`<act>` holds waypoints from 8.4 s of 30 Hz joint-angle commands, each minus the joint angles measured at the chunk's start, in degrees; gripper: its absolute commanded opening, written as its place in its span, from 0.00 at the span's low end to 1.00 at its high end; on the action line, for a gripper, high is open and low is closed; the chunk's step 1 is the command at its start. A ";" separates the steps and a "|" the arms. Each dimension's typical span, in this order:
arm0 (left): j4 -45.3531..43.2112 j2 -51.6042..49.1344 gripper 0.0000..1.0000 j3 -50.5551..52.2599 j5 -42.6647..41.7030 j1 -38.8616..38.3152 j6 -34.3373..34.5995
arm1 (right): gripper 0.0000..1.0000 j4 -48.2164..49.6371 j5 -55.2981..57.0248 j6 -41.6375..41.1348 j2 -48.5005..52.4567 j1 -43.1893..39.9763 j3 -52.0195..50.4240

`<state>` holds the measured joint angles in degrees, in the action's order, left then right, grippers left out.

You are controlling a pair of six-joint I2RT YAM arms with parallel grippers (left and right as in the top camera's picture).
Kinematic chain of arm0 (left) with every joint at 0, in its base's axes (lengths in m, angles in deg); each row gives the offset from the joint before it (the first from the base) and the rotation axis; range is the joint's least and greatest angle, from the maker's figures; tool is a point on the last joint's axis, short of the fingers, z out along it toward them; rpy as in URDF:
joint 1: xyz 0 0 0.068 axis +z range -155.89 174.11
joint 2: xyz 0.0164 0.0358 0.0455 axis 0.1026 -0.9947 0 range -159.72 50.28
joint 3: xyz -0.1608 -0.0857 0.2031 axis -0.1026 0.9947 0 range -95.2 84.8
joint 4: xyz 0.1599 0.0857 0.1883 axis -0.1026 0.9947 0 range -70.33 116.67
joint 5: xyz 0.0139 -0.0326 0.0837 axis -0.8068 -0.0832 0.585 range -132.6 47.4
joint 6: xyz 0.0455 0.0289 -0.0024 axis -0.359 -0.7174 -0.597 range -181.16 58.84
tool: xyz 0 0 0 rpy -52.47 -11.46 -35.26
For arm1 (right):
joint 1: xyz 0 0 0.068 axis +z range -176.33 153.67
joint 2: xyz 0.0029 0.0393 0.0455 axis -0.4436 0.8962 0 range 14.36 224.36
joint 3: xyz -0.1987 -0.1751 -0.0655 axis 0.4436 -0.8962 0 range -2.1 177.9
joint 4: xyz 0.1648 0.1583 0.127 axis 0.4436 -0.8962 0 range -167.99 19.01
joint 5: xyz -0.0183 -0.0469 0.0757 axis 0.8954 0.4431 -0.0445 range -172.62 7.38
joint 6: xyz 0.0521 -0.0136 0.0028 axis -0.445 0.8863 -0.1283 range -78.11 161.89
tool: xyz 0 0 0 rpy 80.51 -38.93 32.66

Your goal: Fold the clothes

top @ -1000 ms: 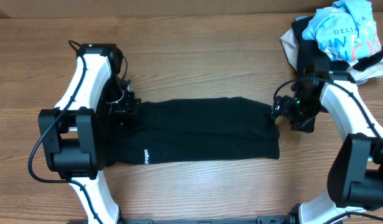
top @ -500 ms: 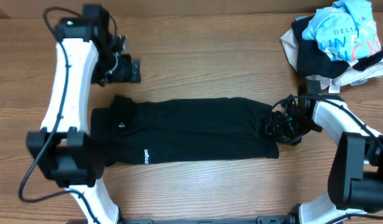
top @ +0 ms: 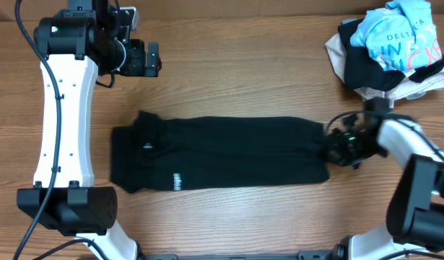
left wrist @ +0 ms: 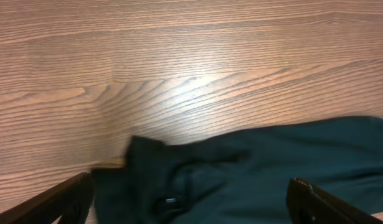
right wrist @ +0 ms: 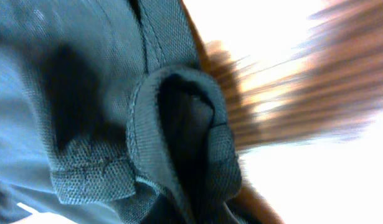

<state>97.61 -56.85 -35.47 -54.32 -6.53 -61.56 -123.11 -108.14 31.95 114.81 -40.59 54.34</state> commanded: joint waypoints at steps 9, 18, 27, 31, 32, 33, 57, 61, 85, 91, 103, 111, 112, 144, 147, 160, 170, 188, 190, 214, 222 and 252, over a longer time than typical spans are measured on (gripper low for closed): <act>-0.50 0.55 1.00 -0.72 3.34 0.37 -0.90 | 0.04 -13.29 2.01 7.02 -8.15 -4.90 14.69; -0.63 0.52 1.00 -0.70 3.32 0.37 -0.90 | 0.04 -14.10 2.54 4.09 -8.39 12.87 14.82; -0.66 0.39 1.00 -0.70 3.30 0.20 -0.90 | 0.04 -5.38 7.52 -8.96 -6.08 33.59 14.75; -0.59 -0.13 1.00 -0.70 3.15 0.20 -0.90 | 0.20 -2.69 7.52 -11.15 -4.59 38.21 14.75; -0.59 -0.26 1.00 -0.70 3.15 0.20 -0.90 | 0.23 -2.36 7.52 -11.17 -4.46 38.80 14.75; -0.57 -0.35 1.00 -0.70 3.15 0.22 -0.90 | 0.29 -2.14 7.67 -11.17 -4.20 39.19 14.75; -0.66 -0.39 1.00 -0.70 2.23 0.20 -0.92 | 1.00 -14.64 32.35 -10.99 -6.21 32.83 26.49; -0.74 -0.39 1.00 -0.70 1.42 0.20 -0.92 | 1.00 -15.21 32.33 -11.13 -6.21 30.38 26.49; -5.77 -0.39 1.00 -0.70 -0.35 0.20 -0.92 | 1.00 -15.08 32.33 -11.13 -6.21 29.44 26.49; -5.79 -0.39 1.00 -0.70 -0.37 0.20 -0.92 | 1.00 -15.08 32.33 -11.13 -6.21 29.44 26.49; -1.11 0.11 1.00 -0.74 -1.73 0.44 -0.92 | 1.00 -15.08 32.33 -11.13 -6.21 29.44 26.49; 5.20 7.52 1.00 -0.79 -3.56 5.03 -1.70 | 1.00 -14.29 31.98 -11.15 -6.21 29.44 26.49; 6.19 9.05 1.00 -0.79 -4.07 5.73 -1.20 | 1.00 -12.92 30.99 -11.15 -6.21 29.46 26.49; -25.22 16.06 0.87 56.57 -12.31 8.04 -1.16 | 1.00 -9.38 25.88 -6.10 -9.70 16.00 26.45; -27.85 16.04 0.80 60.24 -12.28 7.98 -1.38 | 1.00 -9.22 26.97 -6.10 -9.70 16.00 26.45; -37.73 15.93 0.77 69.13 -4.28 3.56 -3.89 | 1.00 -9.35 26.95 -6.12 -9.70 16.00 26.45; -42.45 15.52 0.77 74.60 1.42 0.17 -3.78 | 1.00 -9.75 27.91 -6.14 -9.70 16.00 26.45; -46.93 15.52 0.23 77.29 7.61 -0.24 2.34 | 1.00 -10.54 28.85 -6.38 -9.68 16.00 26.40; -47.17 15.54 0.04 76.98 6.51 -0.11 5.07 | 1.00 -10.54 28.83 -6.43 -9.68 16.00 26.40; -39.65 16.50 0.04 46.58 -8.59 -23.15 -0.90 | 1.00 -13.84 17.29 -8.07 -9.81 15.89 23.93; -49.16 16.33 0.04 46.60 -0.72 -36.35 0.44 | 1.00 -17.44 16.39 -8.31 -12.09 6.95 26.88; -62.10 9.27 1.00 41.07 -9.27 -44.72 10.71 | 1.00 -16.61 11.02 -4.79 -15.63 -7.23 26.82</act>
<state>34.61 -49.38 10.52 -61.56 -51.95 -51.86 -139.96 -95.09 25.55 100.25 -47.67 79.59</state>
